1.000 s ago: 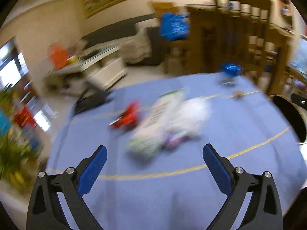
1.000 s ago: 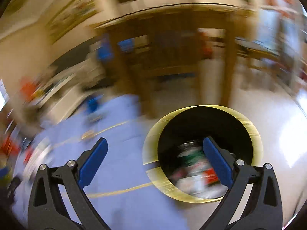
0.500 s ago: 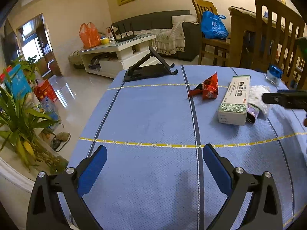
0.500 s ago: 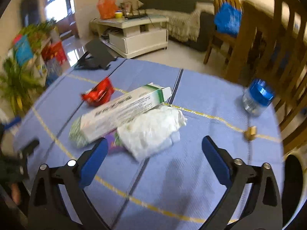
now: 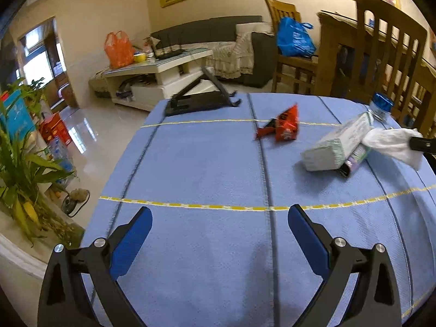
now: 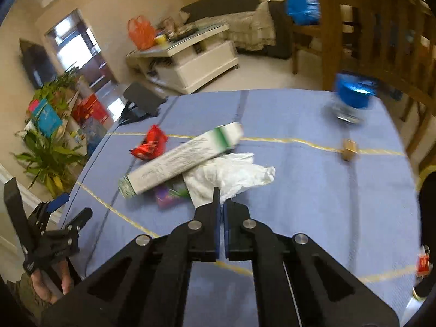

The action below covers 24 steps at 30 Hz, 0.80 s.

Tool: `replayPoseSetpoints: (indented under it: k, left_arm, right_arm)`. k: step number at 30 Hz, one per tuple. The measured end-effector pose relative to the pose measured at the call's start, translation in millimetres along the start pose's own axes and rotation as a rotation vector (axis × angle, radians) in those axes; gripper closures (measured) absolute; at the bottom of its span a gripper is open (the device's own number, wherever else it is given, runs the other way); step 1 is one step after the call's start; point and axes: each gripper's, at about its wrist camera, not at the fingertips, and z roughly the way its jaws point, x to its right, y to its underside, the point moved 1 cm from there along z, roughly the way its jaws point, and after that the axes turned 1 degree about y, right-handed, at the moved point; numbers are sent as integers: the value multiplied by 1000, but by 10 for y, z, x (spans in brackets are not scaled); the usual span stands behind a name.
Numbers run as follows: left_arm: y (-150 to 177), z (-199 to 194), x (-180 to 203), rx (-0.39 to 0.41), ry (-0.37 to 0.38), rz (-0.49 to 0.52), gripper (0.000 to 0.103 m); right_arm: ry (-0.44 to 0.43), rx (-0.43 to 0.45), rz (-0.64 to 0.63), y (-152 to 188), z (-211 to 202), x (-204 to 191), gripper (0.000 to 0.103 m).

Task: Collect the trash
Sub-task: 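Grasp the white tissue with the right tool while the left tool grasps the red snack wrapper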

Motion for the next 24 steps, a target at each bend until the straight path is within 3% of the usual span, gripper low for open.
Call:
replayPoseSetpoints:
  k: [5, 10, 15, 19, 24]
  left_arm:
    - [-66, -38, 265, 15, 87, 63, 7]
    - [-276, 29, 436, 1, 160, 32, 7]
    - [-507, 141, 446, -15, 191, -27, 7]
    - [-837, 425, 353, -53, 273, -32, 7]
    - [-1138, 800, 442, -92, 190, 11, 7]
  right_arm:
    - [58, 24, 127, 339, -431, 752, 101]
    - [22, 72, 193, 552, -675, 1179, 101]
    - [-10, 84, 171, 593, -538, 1122, 101]
    - [-46, 92, 157, 590, -481, 1064, 101]
    - [-77, 112, 171, 566, -517, 1080, 101]
